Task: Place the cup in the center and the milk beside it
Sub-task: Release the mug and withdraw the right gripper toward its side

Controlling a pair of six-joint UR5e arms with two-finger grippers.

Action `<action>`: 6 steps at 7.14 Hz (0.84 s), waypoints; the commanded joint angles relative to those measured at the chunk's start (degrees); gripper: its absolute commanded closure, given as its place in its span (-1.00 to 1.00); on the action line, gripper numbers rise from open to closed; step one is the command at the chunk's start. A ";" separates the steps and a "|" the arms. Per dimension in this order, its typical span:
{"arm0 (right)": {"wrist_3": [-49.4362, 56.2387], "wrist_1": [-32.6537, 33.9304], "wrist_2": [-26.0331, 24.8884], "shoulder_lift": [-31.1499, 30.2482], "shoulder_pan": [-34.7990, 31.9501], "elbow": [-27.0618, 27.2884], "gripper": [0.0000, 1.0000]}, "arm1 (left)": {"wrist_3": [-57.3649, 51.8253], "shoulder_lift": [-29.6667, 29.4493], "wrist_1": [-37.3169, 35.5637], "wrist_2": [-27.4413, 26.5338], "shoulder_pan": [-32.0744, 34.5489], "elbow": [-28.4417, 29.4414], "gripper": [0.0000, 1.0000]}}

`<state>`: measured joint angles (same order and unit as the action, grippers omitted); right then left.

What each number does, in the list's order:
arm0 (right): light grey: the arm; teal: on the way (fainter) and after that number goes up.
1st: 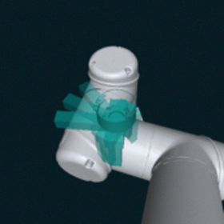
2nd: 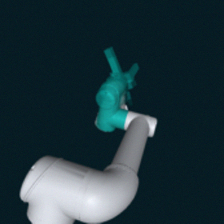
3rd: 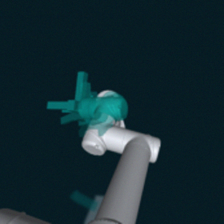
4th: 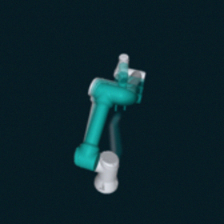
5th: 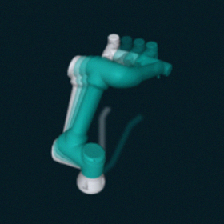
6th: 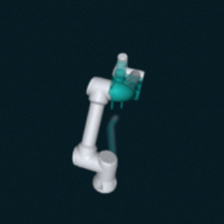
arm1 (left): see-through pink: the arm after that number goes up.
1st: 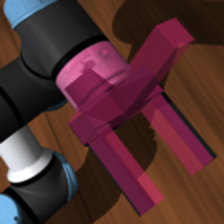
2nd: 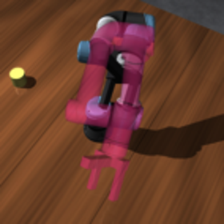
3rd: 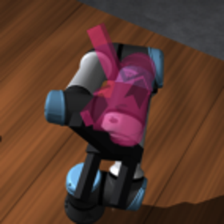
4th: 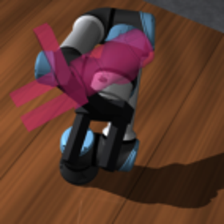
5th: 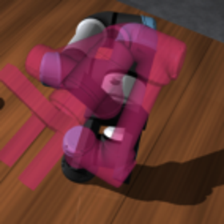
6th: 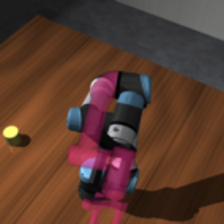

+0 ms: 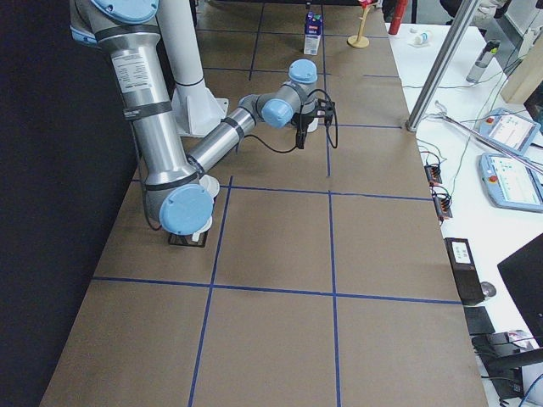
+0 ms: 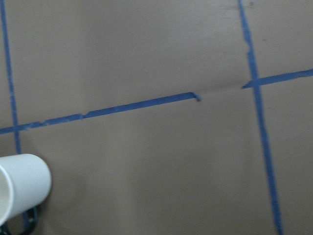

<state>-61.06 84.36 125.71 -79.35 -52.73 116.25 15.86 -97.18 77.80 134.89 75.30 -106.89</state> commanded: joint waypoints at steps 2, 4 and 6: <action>10.78 -0.16 2.97 -9.59 -4.67 3.45 -0.99 | 1.89 -5.57 3.56 -0.15 -2.61 9.76 -1.00; 10.78 -0.16 2.88 -9.68 -4.67 3.46 -0.99 | 1.63 -5.04 5.96 -0.24 -3.66 11.53 -1.00; 10.61 -0.16 2.70 -9.68 -4.58 3.28 -0.99 | 1.89 -4.86 5.87 -0.24 -4.55 12.14 -1.00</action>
<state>-50.37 84.20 128.54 -89.00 -57.36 119.65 17.61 -102.13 83.55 134.66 71.28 -95.29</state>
